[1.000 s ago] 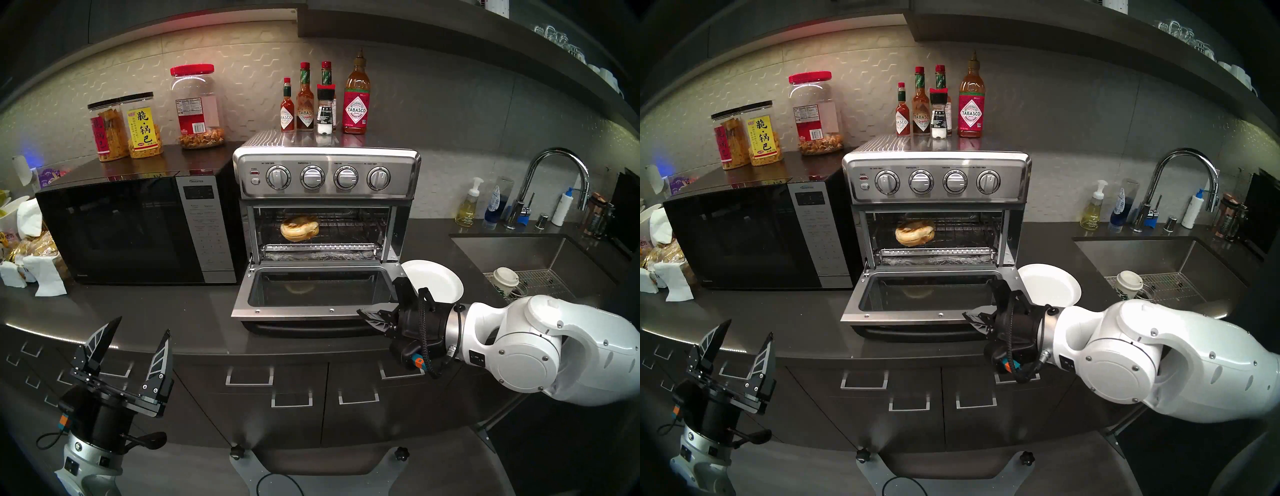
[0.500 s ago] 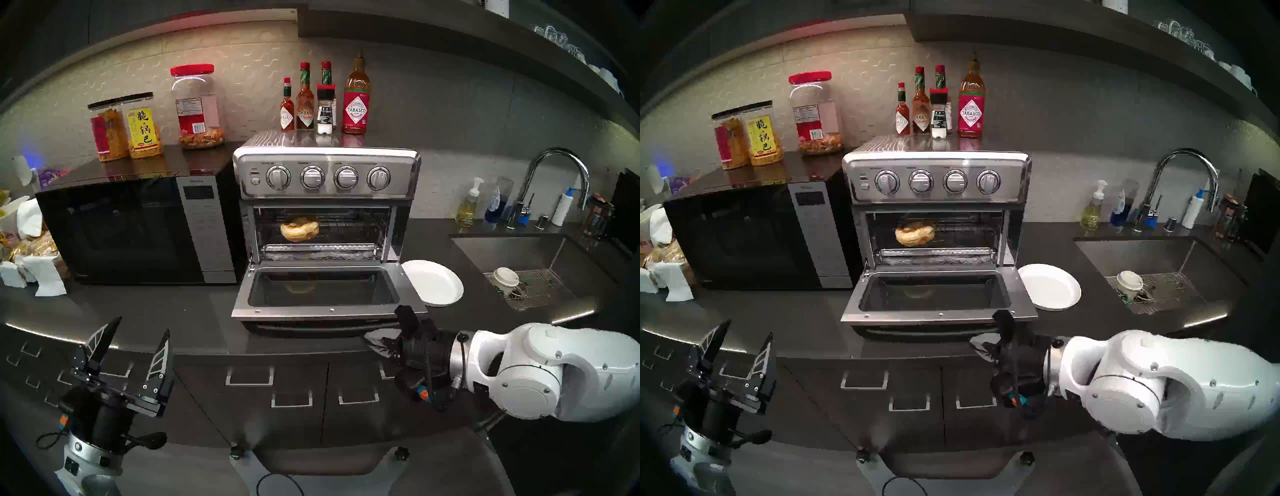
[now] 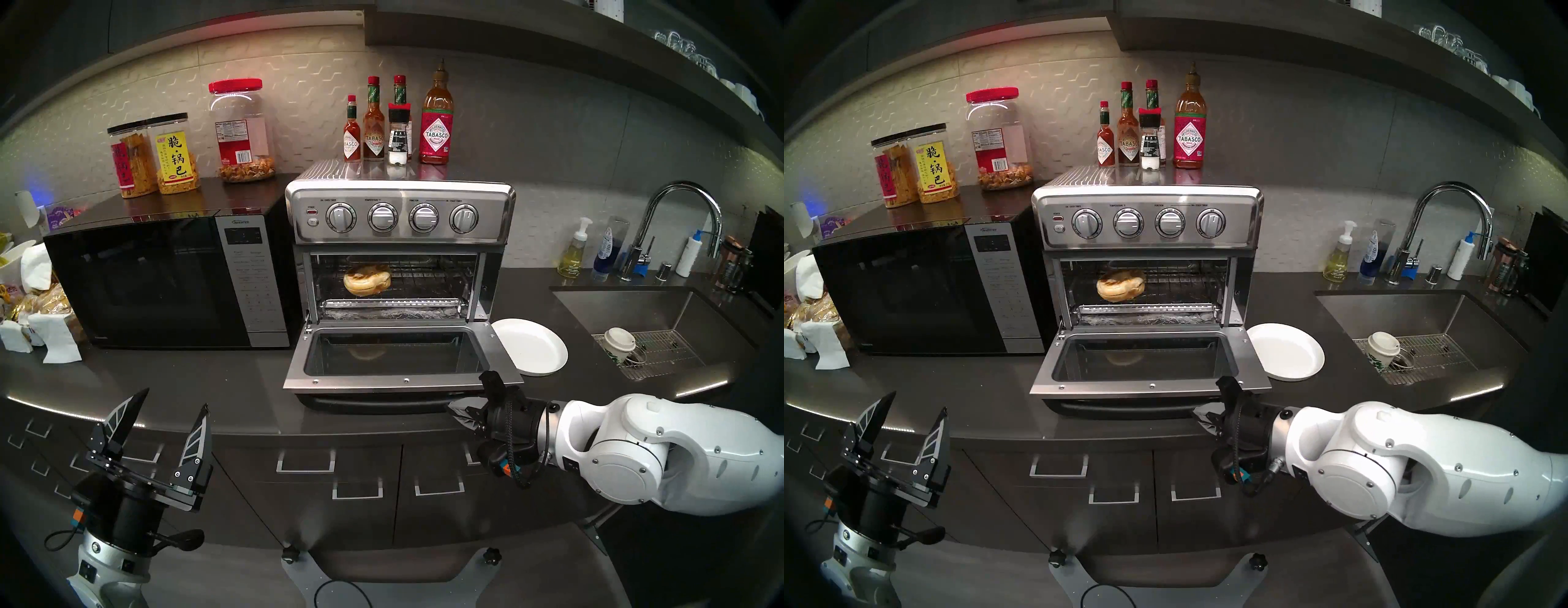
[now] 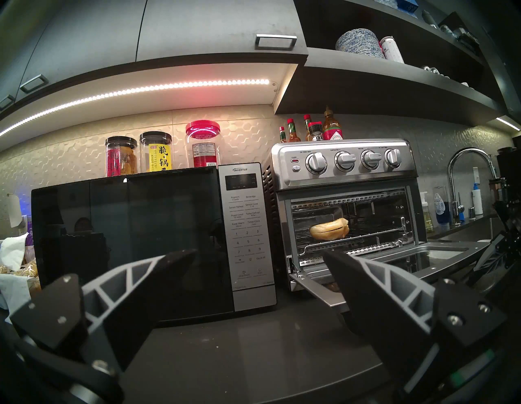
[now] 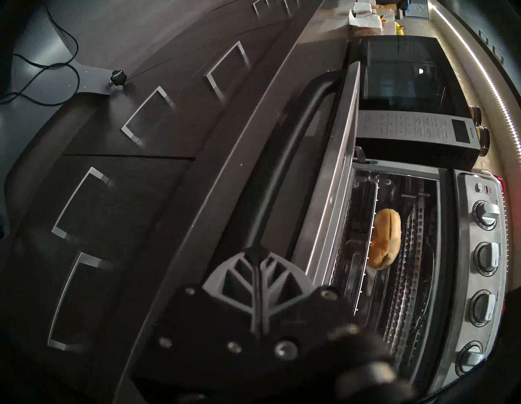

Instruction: Open the oven and place the bagel inside on the rack

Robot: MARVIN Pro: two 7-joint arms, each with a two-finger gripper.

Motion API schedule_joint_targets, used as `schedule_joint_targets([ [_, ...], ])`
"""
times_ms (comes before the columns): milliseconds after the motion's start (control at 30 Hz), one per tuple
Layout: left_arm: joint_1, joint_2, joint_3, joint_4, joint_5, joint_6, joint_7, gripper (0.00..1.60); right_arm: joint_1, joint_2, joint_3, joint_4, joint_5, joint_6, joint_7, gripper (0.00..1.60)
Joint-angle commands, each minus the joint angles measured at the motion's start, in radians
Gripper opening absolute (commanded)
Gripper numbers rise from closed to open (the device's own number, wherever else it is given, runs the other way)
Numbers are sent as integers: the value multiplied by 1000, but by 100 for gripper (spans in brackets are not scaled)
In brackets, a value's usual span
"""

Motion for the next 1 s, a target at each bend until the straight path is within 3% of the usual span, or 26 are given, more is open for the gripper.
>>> schedule_joint_targets([
  [0,0,1,-2,-20,-1,0,-1,160,35,-123,-9,50,-23,-13,18,0],
  [233,0,1,-2,-20,-1,0,-1,160,49,-155,-16,75,-24,-17,28,0],
  [967,1,1,-2,-21,0,0,-1,160,64,-158,15,44,-26,0,51,0],
])
